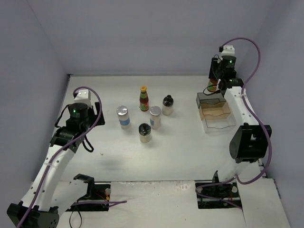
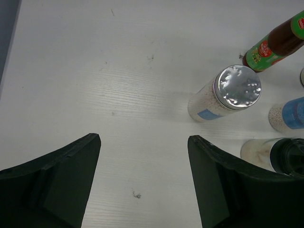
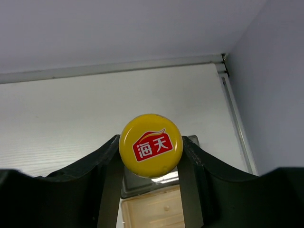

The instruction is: Organize the condiment bottles

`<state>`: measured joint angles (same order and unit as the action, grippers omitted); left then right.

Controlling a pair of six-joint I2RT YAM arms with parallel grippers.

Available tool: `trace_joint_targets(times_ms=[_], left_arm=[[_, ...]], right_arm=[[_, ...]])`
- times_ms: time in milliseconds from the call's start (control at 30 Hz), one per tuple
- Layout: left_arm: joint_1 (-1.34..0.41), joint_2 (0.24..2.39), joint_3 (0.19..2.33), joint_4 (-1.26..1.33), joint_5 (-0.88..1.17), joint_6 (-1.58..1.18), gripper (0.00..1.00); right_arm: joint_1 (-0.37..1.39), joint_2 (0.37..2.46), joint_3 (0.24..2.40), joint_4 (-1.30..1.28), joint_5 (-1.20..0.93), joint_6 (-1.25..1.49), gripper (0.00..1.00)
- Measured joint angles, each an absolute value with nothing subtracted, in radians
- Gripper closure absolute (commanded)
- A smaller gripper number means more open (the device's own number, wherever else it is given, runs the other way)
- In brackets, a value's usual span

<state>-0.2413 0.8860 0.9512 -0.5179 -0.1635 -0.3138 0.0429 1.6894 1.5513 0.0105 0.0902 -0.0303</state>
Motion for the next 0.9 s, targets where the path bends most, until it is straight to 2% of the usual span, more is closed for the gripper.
trace_joint_targets(times_ms=[233, 900], left_arm=[[-0.243, 0.886, 0.951, -0.518, -0.166, -0.311, 0.26], [-0.243, 0.896, 0.951, -0.518, -0.166, -0.299, 0.26]], right_arm=[[-0.038, 1.720, 1.499, 0.002, 0.101, -0.016, 1.00], [-0.093, 1.824, 1.415, 0.117, 0.112, 0.025, 1.00]])
